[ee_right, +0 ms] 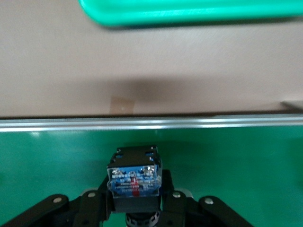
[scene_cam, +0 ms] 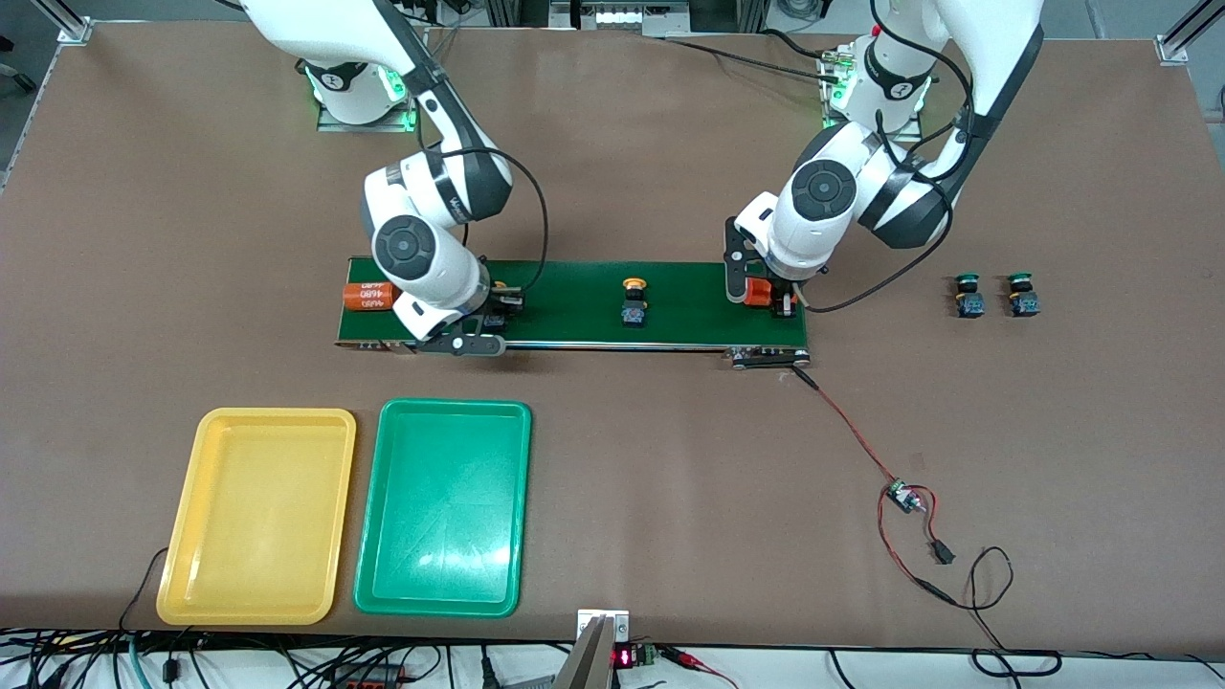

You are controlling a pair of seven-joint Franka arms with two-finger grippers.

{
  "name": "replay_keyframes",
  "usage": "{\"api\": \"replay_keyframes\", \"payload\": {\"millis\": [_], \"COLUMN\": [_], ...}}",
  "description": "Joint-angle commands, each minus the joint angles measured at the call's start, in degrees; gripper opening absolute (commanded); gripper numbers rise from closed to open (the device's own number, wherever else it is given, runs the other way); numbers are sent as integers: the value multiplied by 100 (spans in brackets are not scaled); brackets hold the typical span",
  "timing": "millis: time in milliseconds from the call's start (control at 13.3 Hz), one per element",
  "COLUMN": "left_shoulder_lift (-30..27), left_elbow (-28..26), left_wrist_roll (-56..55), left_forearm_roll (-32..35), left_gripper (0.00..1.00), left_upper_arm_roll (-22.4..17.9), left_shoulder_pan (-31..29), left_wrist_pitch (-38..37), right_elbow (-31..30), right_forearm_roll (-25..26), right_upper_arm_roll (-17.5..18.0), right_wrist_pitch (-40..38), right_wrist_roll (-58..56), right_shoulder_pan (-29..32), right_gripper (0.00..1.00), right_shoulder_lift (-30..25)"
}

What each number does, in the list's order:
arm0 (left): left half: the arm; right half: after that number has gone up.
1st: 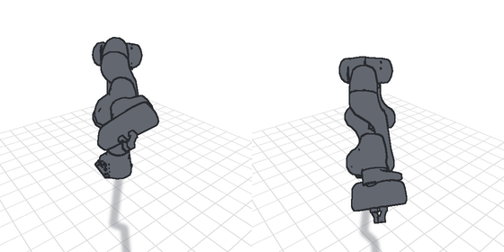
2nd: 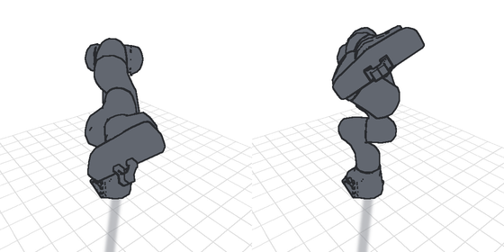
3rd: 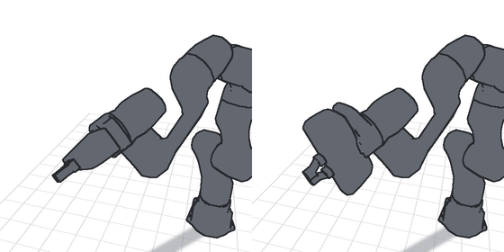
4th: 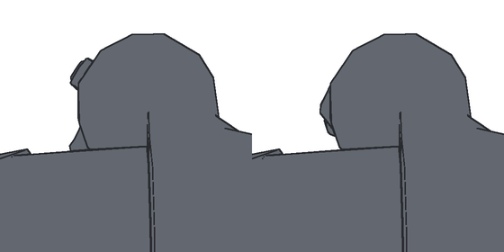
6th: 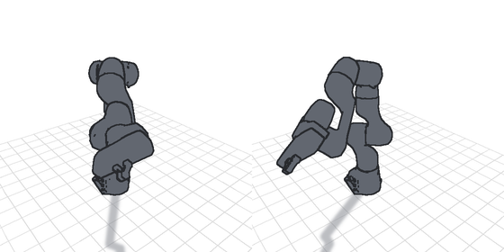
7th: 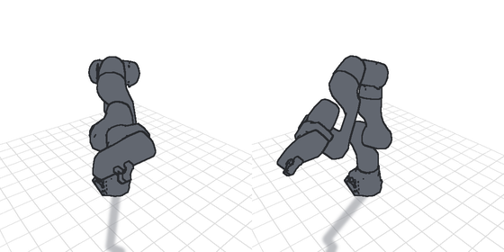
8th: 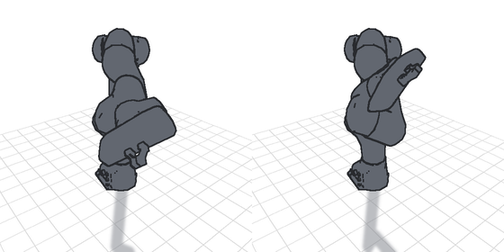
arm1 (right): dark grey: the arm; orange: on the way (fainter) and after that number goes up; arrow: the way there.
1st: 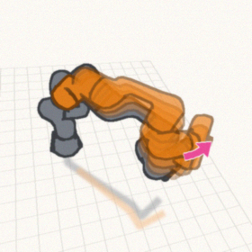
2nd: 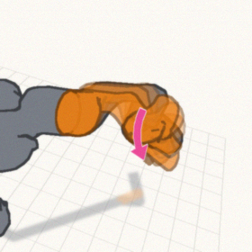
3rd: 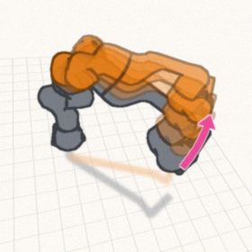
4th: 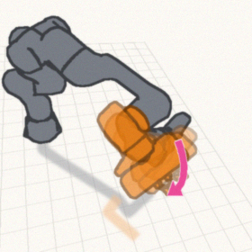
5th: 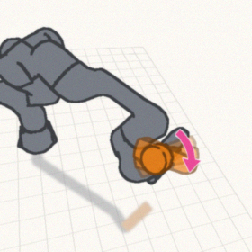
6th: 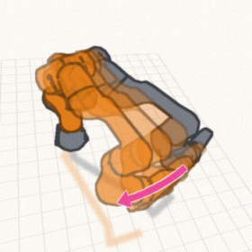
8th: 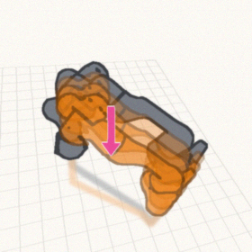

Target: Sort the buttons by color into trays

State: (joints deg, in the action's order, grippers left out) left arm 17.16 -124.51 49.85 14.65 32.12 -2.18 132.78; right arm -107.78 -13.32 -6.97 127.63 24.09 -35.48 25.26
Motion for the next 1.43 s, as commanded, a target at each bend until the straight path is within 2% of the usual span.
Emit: {"api": "replay_keyframes", "payload": {"millis": [0, 151, 301, 377, 452, 527, 602, 753, 904, 1205, 1280, 1355], "left_shoulder_lift": [173, 278, 322, 349, 384, 402, 411, 341, 200, -318, -345, -337], "left_elbow": [216, 252, 243, 243, 243, 243, 243, 252, 488, 945, 1016, 1086], "left_wrist_roll": [104, 86, 33, 33, 7, 7, 24, 33, 68, 252, 532, 639], "left_forearm_roll": [161, 161, 161, 161, 153, 100, 74, 65, 56, 152, 152, 135], "left_gripper": [0, 0, 1, 4, 13, 49, 99, 100, 100, 100, 100, 100], "left_upper_arm_roll": [-39, -30, -30, -30, -30, -30, -22, -13, -13, -56, -170, -345], "left_shoulder_pan": [113, 130, 139, 139, 139, 139, 131, 131, 131, 34, -18, -149], "left_wrist_pitch": [-60, -42, -7, -7, -7, -7, -7, -16, -147, -358, -324, -315], "right_elbow": [571, 924, 1240, 1433, 1705, 2056, 2399, 2683, 2692, 2683, 2666, 2666], "right_forearm_roll": [5, -4, -13, -21, -30, -30, -30, -22, -21, -30, -22, -13], "right_upper_arm_roll": [-452, -708, -718, -718, -718, -718, -718, -718, -744, -735, -735, -735], "right_wrist_pitch": [-807, -951, -924, -889, -845, -793, -688, -485, 276, 814, 938, 957], "right_wrist_roll": [-360, -597, -887, -1089, -1256, -1423, -1668, -2204, -2977, -3227, -3244, -3244], "right_shoulder_pan": [198, 575, 1128, 1401, 1656, 1928, 2096, 2387, 2633, 2888, 2950, 2959], "right_gripper": [26, 26, 26, 26, 26, 23, 23, 23, 22, 23, 27, 60], "right_shoulder_lift": [-259, -171, 91, 319, 582, 907, 1250, 1682, 2034, 2483, 2536, 2571]}}
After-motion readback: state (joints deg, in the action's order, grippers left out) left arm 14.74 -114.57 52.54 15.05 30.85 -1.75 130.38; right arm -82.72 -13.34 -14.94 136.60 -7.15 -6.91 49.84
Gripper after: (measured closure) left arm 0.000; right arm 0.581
